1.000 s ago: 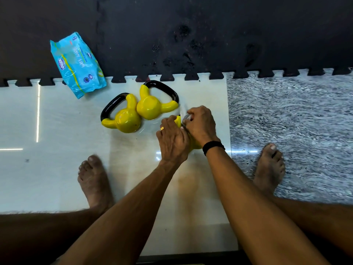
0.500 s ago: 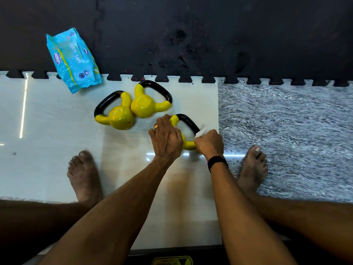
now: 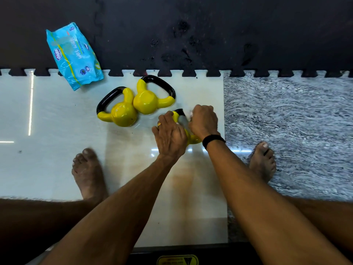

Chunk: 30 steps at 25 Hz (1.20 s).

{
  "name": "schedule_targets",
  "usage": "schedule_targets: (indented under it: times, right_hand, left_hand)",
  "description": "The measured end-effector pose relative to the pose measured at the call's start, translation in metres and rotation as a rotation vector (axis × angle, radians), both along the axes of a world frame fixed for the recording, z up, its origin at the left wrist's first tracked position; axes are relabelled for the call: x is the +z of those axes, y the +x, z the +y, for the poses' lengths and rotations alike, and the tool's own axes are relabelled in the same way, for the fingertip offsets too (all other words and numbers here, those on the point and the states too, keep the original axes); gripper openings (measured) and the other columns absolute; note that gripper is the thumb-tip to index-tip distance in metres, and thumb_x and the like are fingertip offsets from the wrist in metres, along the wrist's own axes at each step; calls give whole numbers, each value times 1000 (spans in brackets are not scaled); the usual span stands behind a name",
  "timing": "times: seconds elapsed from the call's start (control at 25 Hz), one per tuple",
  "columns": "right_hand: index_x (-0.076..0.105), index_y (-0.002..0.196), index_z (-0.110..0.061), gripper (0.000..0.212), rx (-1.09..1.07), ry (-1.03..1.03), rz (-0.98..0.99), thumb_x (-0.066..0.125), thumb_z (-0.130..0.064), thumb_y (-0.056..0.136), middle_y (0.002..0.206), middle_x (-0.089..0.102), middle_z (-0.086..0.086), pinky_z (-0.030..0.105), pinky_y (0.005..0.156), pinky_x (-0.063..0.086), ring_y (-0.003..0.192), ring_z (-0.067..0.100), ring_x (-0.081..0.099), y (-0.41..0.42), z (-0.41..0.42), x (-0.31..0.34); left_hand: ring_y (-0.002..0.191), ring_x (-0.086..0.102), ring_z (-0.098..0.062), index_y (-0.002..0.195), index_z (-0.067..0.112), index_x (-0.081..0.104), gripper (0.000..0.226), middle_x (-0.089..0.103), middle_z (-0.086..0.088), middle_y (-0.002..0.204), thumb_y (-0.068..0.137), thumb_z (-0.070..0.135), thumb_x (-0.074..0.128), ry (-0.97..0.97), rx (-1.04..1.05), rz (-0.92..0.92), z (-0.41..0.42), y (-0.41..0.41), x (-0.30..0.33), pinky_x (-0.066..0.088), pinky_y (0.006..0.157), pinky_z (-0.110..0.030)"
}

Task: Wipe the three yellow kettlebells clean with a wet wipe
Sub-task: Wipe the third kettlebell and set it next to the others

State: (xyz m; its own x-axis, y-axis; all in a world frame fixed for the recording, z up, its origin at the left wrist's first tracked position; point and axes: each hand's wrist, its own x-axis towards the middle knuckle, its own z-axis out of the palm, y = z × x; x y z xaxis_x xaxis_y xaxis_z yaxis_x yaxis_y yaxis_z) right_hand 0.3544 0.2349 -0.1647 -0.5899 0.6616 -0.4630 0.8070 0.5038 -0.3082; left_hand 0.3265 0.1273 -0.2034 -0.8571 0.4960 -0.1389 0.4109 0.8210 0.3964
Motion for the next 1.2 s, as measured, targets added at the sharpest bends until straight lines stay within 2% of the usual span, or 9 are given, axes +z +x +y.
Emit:
schedule_targets:
  times: [0.12,0.24,0.36,0.44,0.56,0.72,0.84,1.04,1.2]
  right_hand:
    - [66,97,-7,21,76,79,51,56,-23,87,105,65,15,38,78,39,106,35,49,0,0,-8]
    - [66,101,-9,27,-126,90,-26,62,-28,82,111,65,15,41,89,40,114,36,46,14,5,-6]
    - [59,105,-7,32,-301,-17,-148,65,-25,79,119,60,20,47,100,37,122,41,41,22,10,-2]
    - [59,105,-7,28,-225,32,-153,64,-18,80,118,60,21,45,97,39,119,42,44,16,7,-3]
    - [60,103,-3,18,-54,147,-3,53,-10,88,114,58,22,42,86,40,109,41,49,-3,1,-16]
    - [60,89,-4,11,110,104,201,56,-13,85,101,53,21,35,69,31,96,36,49,-21,-4,-29]
    - [63,91,-4,15,-51,84,160,57,-15,82,100,59,22,37,73,39,96,39,55,-4,1,-33]
    - [56,106,0,34,-387,-55,-34,68,-16,78,117,57,23,44,86,51,107,44,58,25,5,-14]
    - [60,96,-1,38,-521,-186,20,64,-31,73,108,62,24,45,80,57,97,42,64,21,20,-3]
  left_hand:
    - [94,55,-33,124,9,48,42,53,-13,114,86,22,38,3,63,-10,3,3,1,35,83,-44]
    - [88,56,-34,118,10,50,40,54,-12,107,83,23,37,8,103,16,5,5,0,38,79,-44]
    - [83,55,-31,116,10,51,38,54,-11,102,83,23,38,-13,87,53,7,5,0,38,75,-43]
    - [83,55,-31,116,10,51,40,54,-10,102,82,24,35,-6,64,50,6,3,0,37,75,-42]
    - [86,54,-32,119,9,50,42,55,-12,106,83,24,34,5,5,30,5,0,-1,35,78,-41]
    - [86,54,-31,118,10,51,34,55,-11,106,86,21,45,25,20,26,6,0,-3,34,78,-41]
    - [84,54,-31,118,11,51,38,56,-10,105,83,23,40,-8,22,62,7,0,-4,34,78,-42]
    - [83,55,-31,115,10,52,40,56,-9,101,80,25,39,-41,95,120,10,4,-5,36,73,-41]
    - [97,55,-33,117,9,49,36,53,-12,107,84,22,42,-15,236,2,24,8,3,45,63,-41]
